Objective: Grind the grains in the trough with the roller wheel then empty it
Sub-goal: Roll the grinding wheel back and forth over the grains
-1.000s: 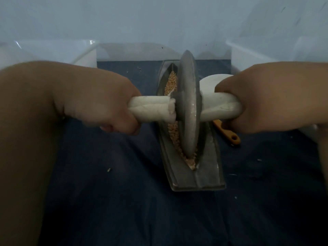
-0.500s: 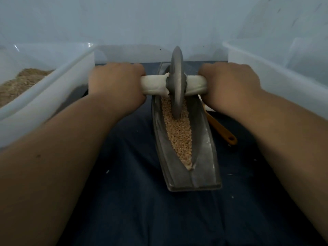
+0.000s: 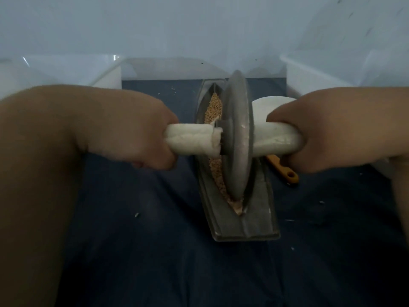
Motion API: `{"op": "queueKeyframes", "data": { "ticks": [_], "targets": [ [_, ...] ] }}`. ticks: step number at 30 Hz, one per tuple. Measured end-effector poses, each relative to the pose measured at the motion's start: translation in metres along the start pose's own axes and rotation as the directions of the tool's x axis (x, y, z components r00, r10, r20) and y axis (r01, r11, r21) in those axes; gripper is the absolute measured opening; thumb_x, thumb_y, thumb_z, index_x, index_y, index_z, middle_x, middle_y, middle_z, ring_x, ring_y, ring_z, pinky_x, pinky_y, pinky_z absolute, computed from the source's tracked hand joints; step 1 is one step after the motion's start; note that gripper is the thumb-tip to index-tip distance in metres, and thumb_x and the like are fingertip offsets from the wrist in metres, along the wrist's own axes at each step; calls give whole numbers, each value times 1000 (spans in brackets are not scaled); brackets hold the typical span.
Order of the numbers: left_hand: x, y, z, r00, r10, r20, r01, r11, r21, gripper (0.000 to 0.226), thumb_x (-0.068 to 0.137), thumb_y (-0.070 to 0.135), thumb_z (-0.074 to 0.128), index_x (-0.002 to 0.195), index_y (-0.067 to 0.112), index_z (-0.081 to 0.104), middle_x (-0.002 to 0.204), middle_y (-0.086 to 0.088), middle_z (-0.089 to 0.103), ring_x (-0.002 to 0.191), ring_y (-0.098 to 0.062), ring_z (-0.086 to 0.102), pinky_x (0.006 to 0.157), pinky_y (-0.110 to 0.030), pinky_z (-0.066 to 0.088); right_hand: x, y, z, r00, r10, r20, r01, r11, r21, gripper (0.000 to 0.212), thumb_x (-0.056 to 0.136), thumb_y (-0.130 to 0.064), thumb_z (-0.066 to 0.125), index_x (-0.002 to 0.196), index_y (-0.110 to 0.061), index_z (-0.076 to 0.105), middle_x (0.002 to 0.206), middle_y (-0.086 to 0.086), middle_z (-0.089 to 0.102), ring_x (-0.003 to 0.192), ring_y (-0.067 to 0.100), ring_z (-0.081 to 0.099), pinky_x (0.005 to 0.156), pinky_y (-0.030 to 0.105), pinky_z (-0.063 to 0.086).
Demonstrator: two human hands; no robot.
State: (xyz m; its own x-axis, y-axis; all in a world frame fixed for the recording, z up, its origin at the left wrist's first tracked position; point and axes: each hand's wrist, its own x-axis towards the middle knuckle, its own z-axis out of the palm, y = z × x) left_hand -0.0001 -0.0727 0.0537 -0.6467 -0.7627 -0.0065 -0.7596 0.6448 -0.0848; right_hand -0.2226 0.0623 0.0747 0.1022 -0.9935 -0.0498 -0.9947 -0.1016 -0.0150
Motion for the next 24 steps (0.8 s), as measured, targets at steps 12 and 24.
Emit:
{"op": "queueKeyframes", "data": {
  "ticks": [12, 24],
  "targets": [
    [38, 2, 26, 848, -90, -522, 146, 987, 67, 21, 77, 37, 59, 97, 29, 61, 83, 0, 59, 77, -28, 58, 66, -33, 35, 77, 30, 50, 814, 133, -565, -286, 939, -190, 20, 73, -12, 59, 84, -25, 49, 66, -5, 39, 59, 24, 38, 58, 30, 24],
    [2, -11, -5, 997, 76, -6, -76, 995, -64, 37, 59, 60, 65, 69, 24, 58, 57, 5, 60, 51, -8, 55, 52, -27, 42, 38, 23, 22, 988, 81, -131, -90, 994, -63, 30, 56, -47, 62, 78, -60, 46, 60, -10, 57, 53, 3, 51, 47, 25, 38]
  ]
}}
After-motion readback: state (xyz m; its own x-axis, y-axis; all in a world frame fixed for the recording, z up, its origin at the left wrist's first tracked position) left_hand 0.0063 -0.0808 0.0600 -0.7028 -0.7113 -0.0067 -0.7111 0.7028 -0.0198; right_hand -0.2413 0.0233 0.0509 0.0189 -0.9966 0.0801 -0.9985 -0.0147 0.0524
